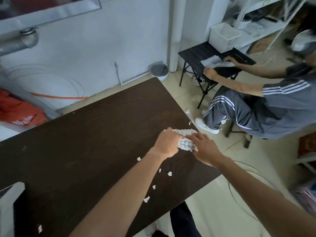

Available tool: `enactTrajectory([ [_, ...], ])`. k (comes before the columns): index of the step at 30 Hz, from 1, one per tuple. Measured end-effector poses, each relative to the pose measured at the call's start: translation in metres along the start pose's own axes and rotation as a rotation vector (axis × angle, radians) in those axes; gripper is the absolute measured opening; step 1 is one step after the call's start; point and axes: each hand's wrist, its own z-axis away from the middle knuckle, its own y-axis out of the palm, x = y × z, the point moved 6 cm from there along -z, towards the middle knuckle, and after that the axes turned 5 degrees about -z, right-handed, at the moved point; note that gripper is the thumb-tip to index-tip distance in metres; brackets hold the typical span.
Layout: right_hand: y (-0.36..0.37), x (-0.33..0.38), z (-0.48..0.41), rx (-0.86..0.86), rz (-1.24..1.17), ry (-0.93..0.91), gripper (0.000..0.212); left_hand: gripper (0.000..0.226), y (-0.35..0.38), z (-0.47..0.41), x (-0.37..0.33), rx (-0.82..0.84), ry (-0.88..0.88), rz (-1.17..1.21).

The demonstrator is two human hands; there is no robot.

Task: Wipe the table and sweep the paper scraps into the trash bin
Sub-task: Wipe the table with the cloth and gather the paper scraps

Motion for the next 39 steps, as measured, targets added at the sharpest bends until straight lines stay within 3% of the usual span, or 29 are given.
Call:
enactTrajectory([
  [5, 0.024, 0.016, 0.038, -0.054, 0.006, 0.092, 0.058, 0.048, 0.011, 0.035, -0.01, -0.012, 0.031, 0.083],
  [15, 0.066, 0.073, 0.109, -0.23, 0.019, 0.198, 0.048, 0.035, 0.018, 0.086, -0.007, 0.131, 0.056, 0.172],
  [21, 0.081, 0.109, 0.119, -0.214, -0.099, 0.267, 0.051, 0.032, 0.017, 0.107, 0.007, 0.153, 0.007, 0.205],
  [32, 0.081, 0.135, 0.11, -0.227, -0.436, 0.115, 0.037, 0.034, 0.015, 0.142, 0.048, 0.258, -0.069, 0.177],
  [39, 0.034, 0.083, 0.102, -0.367, -0.406, 0.081, 0.036, 0.036, -0.009, 0.091, 0.02, 0.208, -0.017, 0.167],
])
